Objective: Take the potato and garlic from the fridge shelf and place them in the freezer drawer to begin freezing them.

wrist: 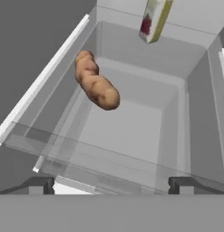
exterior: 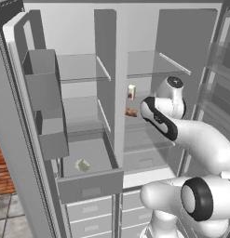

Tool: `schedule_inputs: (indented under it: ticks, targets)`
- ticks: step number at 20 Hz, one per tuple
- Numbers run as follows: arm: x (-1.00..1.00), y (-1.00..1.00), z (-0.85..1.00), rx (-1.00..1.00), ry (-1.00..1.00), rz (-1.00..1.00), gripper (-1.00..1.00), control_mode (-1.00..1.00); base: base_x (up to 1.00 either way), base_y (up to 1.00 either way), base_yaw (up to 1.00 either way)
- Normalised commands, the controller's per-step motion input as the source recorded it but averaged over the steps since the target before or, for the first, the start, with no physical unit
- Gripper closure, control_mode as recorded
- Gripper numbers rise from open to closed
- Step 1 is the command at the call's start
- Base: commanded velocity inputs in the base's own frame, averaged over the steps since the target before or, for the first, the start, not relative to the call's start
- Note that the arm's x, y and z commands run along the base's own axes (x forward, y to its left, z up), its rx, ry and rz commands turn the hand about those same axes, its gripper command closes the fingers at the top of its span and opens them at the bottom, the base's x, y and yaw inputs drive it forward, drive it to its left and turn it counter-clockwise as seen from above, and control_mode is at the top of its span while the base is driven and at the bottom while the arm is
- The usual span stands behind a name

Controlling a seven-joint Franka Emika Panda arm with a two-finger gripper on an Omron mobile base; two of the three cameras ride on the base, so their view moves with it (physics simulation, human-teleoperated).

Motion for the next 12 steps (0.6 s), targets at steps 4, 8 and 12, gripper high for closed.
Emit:
schedule_inputs:
  ticks: [4,8,12]
  targets:
    - [0.59,0.03,-0.18,0.02,0.00,0.00,-1.00,-1.00,0.00,0.00,0.00]
    - [0.56,0.08,-0.20,0.02,0.02,0.00,-1.00,-1.00,0.00,0.00,0.00]
    - [0.51,0.11,-0.30,0.01,0.04,0.00,-1.00,-1.00,0.00,0.00,0.00]
